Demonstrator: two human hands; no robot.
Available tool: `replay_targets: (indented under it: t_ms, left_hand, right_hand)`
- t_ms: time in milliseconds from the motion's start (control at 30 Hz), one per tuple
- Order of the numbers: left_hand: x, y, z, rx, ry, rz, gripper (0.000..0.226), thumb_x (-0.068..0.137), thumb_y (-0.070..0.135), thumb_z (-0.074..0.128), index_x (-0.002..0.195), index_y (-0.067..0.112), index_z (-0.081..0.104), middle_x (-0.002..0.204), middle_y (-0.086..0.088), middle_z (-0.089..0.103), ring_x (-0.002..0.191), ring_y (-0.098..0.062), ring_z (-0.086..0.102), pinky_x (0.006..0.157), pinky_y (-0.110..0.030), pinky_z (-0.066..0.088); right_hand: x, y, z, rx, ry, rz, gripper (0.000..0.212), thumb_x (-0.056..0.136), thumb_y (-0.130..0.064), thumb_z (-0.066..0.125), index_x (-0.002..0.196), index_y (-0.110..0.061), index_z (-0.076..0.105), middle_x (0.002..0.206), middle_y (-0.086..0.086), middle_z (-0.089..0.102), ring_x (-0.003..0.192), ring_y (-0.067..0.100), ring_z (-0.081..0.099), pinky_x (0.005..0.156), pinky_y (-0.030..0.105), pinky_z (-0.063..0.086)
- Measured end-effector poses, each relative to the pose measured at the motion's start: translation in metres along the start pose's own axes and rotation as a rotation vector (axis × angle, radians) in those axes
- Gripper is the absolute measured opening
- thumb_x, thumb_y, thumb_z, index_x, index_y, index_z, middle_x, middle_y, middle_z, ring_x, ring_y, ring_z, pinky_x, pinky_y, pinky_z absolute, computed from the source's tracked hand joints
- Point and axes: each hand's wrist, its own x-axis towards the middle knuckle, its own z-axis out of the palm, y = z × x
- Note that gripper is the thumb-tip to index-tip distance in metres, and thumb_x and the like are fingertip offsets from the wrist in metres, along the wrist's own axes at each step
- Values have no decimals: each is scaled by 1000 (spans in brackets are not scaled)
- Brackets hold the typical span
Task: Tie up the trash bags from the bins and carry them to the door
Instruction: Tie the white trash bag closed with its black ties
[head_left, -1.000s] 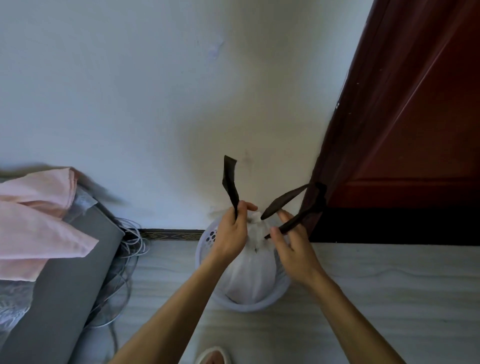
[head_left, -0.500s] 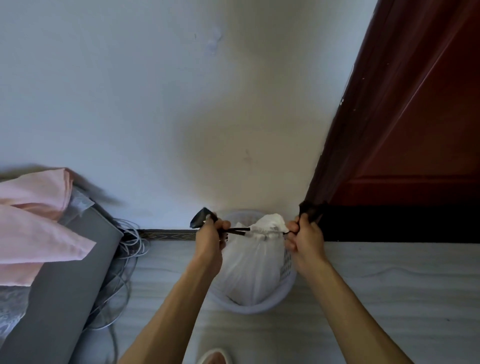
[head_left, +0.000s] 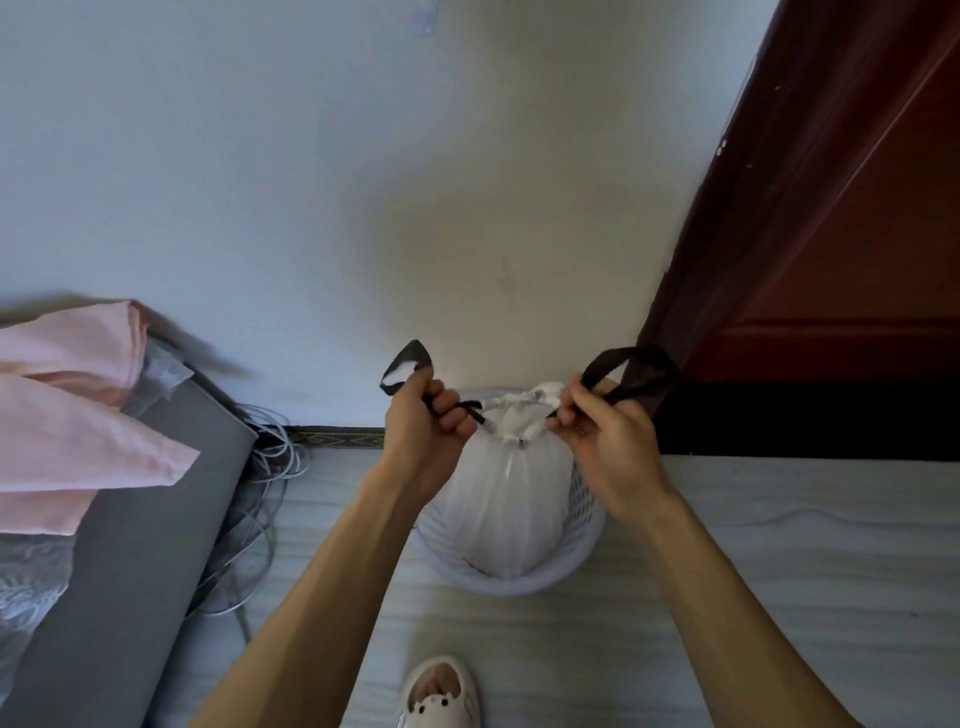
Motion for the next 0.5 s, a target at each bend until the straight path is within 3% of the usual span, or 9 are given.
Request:
replay_targets:
  t_ms: [67,100,167,233,300,400,500]
  left_hand:
    - [-6,0,16,131,-92,96,17,96,13,49,80,15,45,65,-2,41,49,-12,34,49,-24,30]
    - [-9,-2,21,327,-131,193,6,94,9,52,92,13,50,74,-4,49,55,-12,43,52,-24,36]
    - [-8,-14,21,827,-176,391,28,95,11,56,121,17,47,97,0,59,73,-8,57,63,-20,46]
    - [-4,-29,15,1046,-207,439,38,98,21,54,134,18,42,106,10,60,87,-2,59,71,-15,49]
    - [-1,-40,8,1073,-206,396,31,102,27,47,130,14,52,103,8,64,89,-4,62,72,-16,52]
    - [1,-45,9,1037,-113,500,30,105,30,37,103,18,65,89,2,69,78,-13,64,68,-24,53]
    - [-9,-42,21,1125,-161,659,31,105,28,35,87,15,58,71,-3,63,61,-16,56,60,-39,49]
  right_hand:
    - [0,-2,2,-98,-41,-17,21,99,4,46,102,-10,62,89,4,66,75,10,62,84,28,55]
    - [0,-2,3,-169,-40,-41,24,100,2,46,106,-15,61,96,3,69,81,11,65,88,28,56]
    - [2,-2,3,-276,-14,-98,25,102,-5,46,102,-24,62,103,1,71,90,13,67,91,28,55]
    - [5,-2,-1,-318,6,-127,23,102,-8,48,96,-23,64,105,-1,72,97,14,69,93,30,55]
    - [8,1,-8,-354,40,-125,18,101,-10,50,102,-13,68,106,-2,73,94,12,72,88,29,58]
    - [11,5,-19,-449,166,-133,18,99,-18,57,96,-7,71,93,3,77,68,11,71,67,25,59]
    - [12,4,-23,-624,205,-125,24,95,-26,63,81,-8,72,71,-1,74,53,7,62,58,25,54]
